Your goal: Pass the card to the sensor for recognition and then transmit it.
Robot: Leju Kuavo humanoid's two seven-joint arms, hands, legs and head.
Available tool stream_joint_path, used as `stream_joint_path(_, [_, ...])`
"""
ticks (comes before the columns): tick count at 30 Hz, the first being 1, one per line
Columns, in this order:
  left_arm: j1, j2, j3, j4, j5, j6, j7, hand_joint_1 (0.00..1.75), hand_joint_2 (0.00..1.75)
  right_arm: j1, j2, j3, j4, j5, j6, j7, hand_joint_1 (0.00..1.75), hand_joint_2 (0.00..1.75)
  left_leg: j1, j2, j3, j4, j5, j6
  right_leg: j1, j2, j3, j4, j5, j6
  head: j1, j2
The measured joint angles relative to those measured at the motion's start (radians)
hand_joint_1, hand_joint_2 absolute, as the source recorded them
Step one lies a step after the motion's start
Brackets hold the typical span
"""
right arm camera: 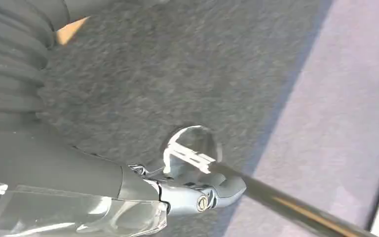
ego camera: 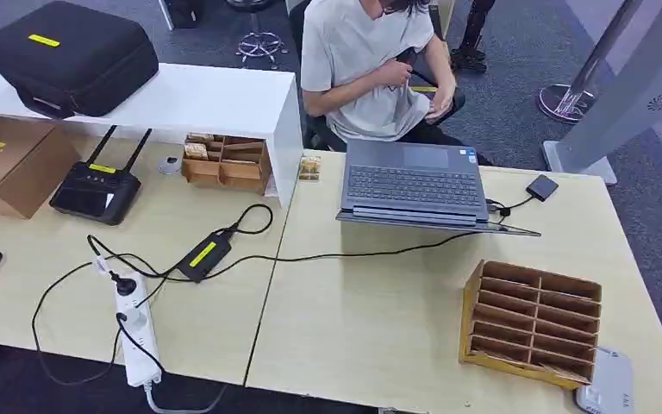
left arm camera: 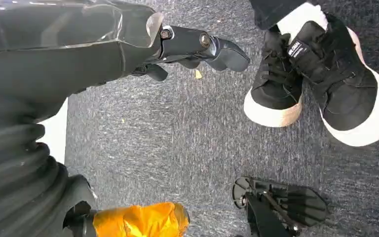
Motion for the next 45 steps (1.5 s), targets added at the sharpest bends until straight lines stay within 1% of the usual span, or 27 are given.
stream_joint_path(6, [0.0, 0.0, -0.001, 0.002, -0.002, 0.0, 0.0, 0.0, 1.75, -0.006, -0.025, 0.0, 0.0, -0.01, 0.013, -0.017, 0.0, 1.75, 0.0, 0.0, 0.0, 0.0, 0.0, 0.0, 0.0, 0.0, 0.0, 0.0, 0.0, 0.0, 0.0, 0.0])
stream_joint_path(9, [0.0, 0.0, -0.001, 0.003, -0.007, -0.001, 0.0, 0.0, 1.75, -0.006, -0.03, 0.001, -0.001, -0.013, 0.033, -0.041, 0.0, 1.75, 0.0, 0.0, 0.0, 0.0, 0.0, 0.0, 0.0, 0.0, 0.0, 0.0, 0.0, 0.0, 0.0, 0.0])
stream_joint_path(15, [0.0, 0.0, -0.001, 0.003, -0.007, -0.003, 0.001, 0.0, 1.75, -0.006, -0.037, 0.002, -0.002, -0.014, 0.04, -0.05, 0.0, 1.75, 0.0, 0.0, 0.0, 0.0, 0.0, 0.0, 0.0, 0.0, 0.0, 0.0, 0.0, 0.0, 0.0, 0.0])
stream_joint_path(19, [0.0, 0.0, -0.003, 0.003, -0.015, -0.003, 0.008, 0.0, 1.75, -0.006, -0.037, 0.019, -0.034, -0.057, 0.091, -0.082, 0.0, 1.75, 0.0, 0.0, 0.0, 0.0, 0.0, 0.0, 0.0, 0.0, 0.0, 0.0, 0.0, 0.0, 0.0, 0.0])
stream_joint_path(22, [0.0, -0.001, -0.012, 0.003, -0.022, -0.001, 0.013, 0.0, 1.75, -0.003, -0.029, 0.046, -0.105, -0.107, 0.144, -0.074, 0.0, 1.75, 0.0, 0.0, 0.0, 0.0, 0.0, 0.0, 0.0, 0.0, 0.0, 0.0, 0.0, 0.0, 0.001, 0.0])
stream_joint_path(26, [0.0, -0.002, -0.017, 0.004, -0.027, 0.0, 0.021, 0.0, 1.75, 0.016, 0.012, 0.088, -0.258, -0.176, 0.215, -0.022, 0.0, 1.75, 0.0, 0.0, 0.0, 0.0, 0.0, 0.0, 0.0, 0.0, 0.0, 0.0, 0.0, 0.0, 0.0, 0.0])
stream_joint_path(28, [0.0, -0.003, -0.018, 0.004, -0.027, 0.002, 0.021, 0.0, 1.75, 0.022, 0.04, 0.107, -0.343, -0.2, 0.229, 0.004, 0.0, 1.75, 0.0, 0.0, 0.0, 0.0, 0.0, 0.0, 0.0, 0.0, 0.0, 0.0, 0.0, 0.0, 0.0, 0.0])
stream_joint_path(32, [0.0, -0.005, -0.018, 0.004, -0.03, 0.002, 0.024, 0.0, 1.75, 0.034, 0.078, 0.133, -0.445, -0.212, 0.248, 0.011, 0.0, 1.75, 0.0, 0.0, 0.0, 0.0, 0.0, 0.0, 0.0, 0.0, 0.0, 0.0, 0.0, 0.0, 0.0, 0.0])
stream_joint_path(36, [-0.001, -0.007, -0.018, 0.004, -0.033, 0.003, 0.027, 0.0, 1.75, 0.056, 0.136, 0.182, -0.598, -0.237, 0.277, 0.024, 0.0, 1.75, 0.001, 0.0, 0.0, 0.0, 0.0, 0.0, 0.0, 0.0, 0.0, 0.001, 0.0, 0.0, 0.0, 0.0])
stream_joint_path(40, [-0.001, -0.008, -0.018, 0.004, -0.033, 0.005, 0.027, 0.0, 1.75, 0.089, 0.208, 0.263, -0.803, -0.242, 0.289, 0.035, 0.0, 1.75, 0.001, 0.0, 0.0, 0.0, 0.0, -0.001, 0.001, 0.0, 0.0, 0.001, 0.0, 0.0, 0.0, 0.0])
stream_joint_path(45, [-0.001, -0.011, -0.018, 0.004, -0.03, 0.005, 0.024, 0.0, 1.75, 0.132, 0.276, 0.365, -1.017, -0.247, 0.301, 0.036, 0.0, 1.75, 0.001, 0.0, 0.0, 0.0, 0.001, -0.001, 0.001, 0.0, -0.001, 0.002, -0.001, -0.001, 0.0, 0.0])
